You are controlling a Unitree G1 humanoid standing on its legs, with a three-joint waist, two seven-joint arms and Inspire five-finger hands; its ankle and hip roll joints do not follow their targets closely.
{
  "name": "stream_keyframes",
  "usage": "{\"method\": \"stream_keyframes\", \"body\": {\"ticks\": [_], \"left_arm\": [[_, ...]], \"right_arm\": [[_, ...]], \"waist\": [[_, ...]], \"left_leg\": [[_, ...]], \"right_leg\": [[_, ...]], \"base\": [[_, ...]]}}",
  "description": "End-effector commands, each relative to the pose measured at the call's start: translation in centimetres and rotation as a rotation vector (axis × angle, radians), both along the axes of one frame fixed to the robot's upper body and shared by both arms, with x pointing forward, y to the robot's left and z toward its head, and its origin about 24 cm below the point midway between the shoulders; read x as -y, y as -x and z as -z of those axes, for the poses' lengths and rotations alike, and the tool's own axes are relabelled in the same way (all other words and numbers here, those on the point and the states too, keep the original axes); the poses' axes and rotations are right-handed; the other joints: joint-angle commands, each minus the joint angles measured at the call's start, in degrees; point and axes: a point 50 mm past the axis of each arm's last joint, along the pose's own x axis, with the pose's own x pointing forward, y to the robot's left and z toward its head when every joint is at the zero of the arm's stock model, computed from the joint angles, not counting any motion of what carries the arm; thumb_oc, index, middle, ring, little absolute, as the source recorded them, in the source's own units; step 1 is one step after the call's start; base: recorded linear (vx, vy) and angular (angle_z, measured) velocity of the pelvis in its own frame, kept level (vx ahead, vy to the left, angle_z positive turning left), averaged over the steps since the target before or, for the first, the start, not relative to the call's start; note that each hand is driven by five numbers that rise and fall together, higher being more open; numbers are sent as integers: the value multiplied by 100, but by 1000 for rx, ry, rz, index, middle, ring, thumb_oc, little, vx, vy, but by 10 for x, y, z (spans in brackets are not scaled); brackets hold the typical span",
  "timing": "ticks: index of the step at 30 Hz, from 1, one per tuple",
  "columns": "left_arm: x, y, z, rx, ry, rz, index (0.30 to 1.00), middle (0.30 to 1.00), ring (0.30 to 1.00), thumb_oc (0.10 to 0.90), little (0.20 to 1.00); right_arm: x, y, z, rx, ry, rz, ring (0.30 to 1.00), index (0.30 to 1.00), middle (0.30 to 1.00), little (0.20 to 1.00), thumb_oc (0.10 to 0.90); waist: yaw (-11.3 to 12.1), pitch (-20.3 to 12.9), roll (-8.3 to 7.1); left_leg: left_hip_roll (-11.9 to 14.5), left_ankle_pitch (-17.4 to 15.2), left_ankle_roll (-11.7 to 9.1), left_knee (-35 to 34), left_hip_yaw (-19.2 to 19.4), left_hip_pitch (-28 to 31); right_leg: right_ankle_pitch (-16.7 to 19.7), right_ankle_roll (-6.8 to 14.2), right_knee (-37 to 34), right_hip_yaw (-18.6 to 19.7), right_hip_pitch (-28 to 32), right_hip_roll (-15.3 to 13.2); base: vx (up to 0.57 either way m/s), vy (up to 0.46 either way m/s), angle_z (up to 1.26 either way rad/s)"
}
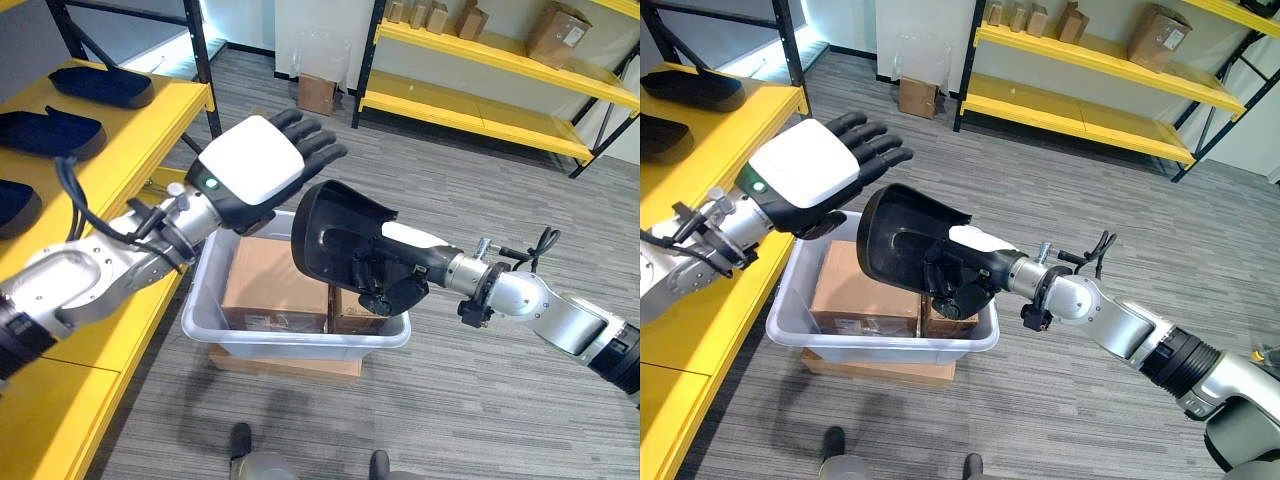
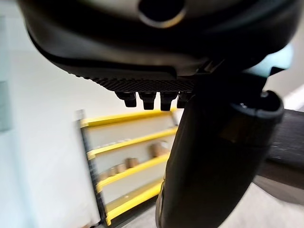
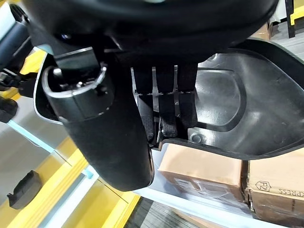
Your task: Move parts from the plastic box to the shelf.
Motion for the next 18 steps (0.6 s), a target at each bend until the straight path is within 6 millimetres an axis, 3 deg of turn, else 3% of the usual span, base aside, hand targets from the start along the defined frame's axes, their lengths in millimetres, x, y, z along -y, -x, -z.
{"method": "stream_keyframes", "body": {"ticks": [1,5,10,18], "left_arm": [[13,3,-44,193,-6,60,1000,1000,1000,900,1000],[31,10,-44,178,-95,135,1000,1000,1000,900,1000],[37,11,-40,144,-159,153,1000,1000,1000,900,1000],[19,6,-25,76,-203,68,1000,1000,1000,900,1000]], "right_arm": [[6,-5,-39,143,-79,-11,300,300,300,300,400],[6,-5,-38,140,-69,-17,300,300,300,300,400],[7,-5,-38,138,-64,-18,300,300,300,300,400],[8,-6,-42,153,-25,-19,300,300,300,300,400]], "waist": [[53,-572,140],[70,-552,173],[71,-535,218],[-9,-520,511]], "left_leg": [[198,-353,465,-312,-125,52],[192,-355,462,-312,-126,80],[188,-360,464,-312,-132,89],[183,-363,478,-312,-132,130]], "right_leg": [[-60,-464,-17,-249,246,-268],[-53,-463,-5,-258,267,-266],[-45,-465,4,-260,271,-262],[-36,-470,7,-227,277,-258]], "base": [[43,20,3],[9,4,0],[0,0,0],[0,0,0]]}}
